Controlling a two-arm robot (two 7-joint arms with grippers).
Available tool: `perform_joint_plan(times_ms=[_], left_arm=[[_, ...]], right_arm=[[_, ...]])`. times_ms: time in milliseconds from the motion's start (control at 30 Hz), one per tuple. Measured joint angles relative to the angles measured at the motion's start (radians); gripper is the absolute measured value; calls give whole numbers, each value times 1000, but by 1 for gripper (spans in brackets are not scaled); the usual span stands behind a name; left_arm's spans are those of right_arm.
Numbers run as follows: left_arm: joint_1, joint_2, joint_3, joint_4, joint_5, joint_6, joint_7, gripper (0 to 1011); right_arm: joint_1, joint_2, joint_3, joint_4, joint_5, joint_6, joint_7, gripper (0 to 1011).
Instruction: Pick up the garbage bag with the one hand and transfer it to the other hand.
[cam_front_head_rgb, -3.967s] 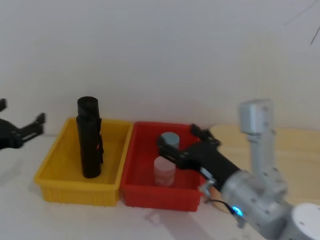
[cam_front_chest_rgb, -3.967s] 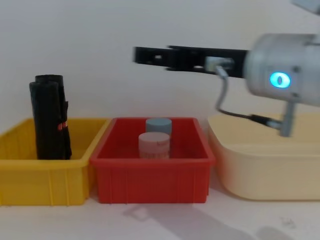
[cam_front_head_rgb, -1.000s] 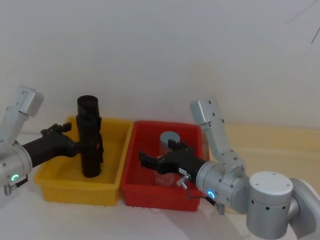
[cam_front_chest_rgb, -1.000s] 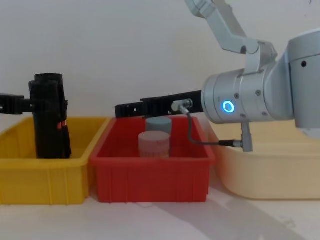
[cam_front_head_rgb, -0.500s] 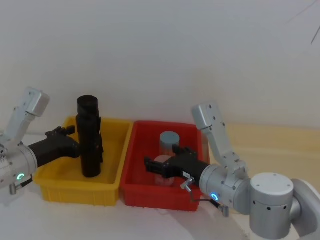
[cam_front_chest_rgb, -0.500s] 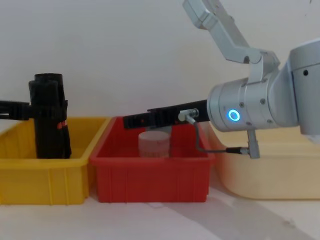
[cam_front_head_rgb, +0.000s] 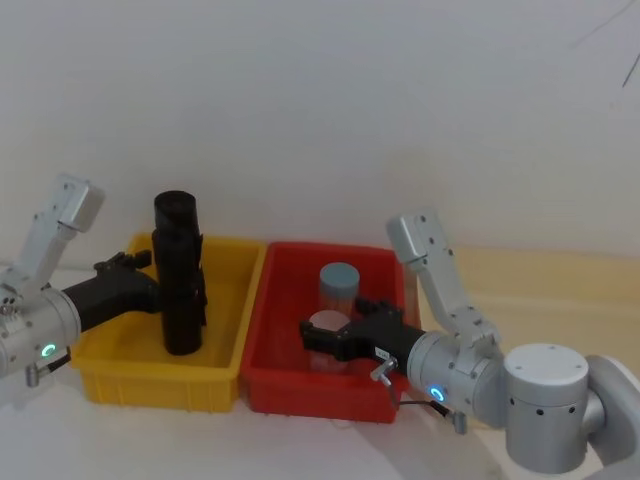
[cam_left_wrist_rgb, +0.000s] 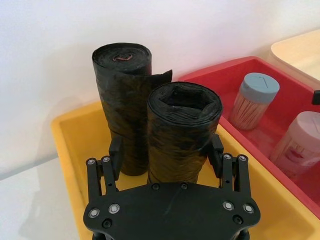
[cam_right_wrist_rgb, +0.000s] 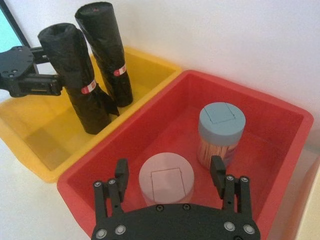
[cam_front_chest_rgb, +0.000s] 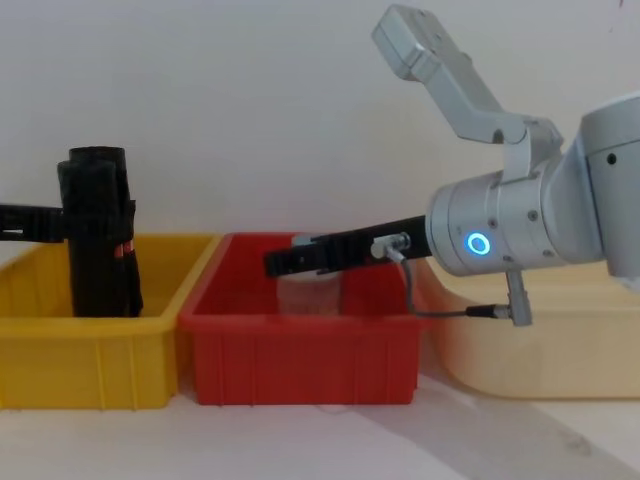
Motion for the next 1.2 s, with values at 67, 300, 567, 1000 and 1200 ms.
perform_joint_plan(times_ms=[67,300,567,1000,1200], left_arm=[[-2,-1,1,3,0,-1,1,1001],[-6,-4,4,9,1,-3,4,1002],[-9,-6,5,12,2,-4,5,1002],[-11,-7,7,15,2,-6,7,739],[-11,-7,7,16,2,-6,7,588]], right_arm=[[4,0,0,7,-2,4,4,1002],[16,-2,-4,30,-6,20,20,1001],[27,-8,-7,50,-8,33,34,1002],[36,-14,-10,69,-7,45,45,764],[38,-15,-11,72,-6,46,47,666]])
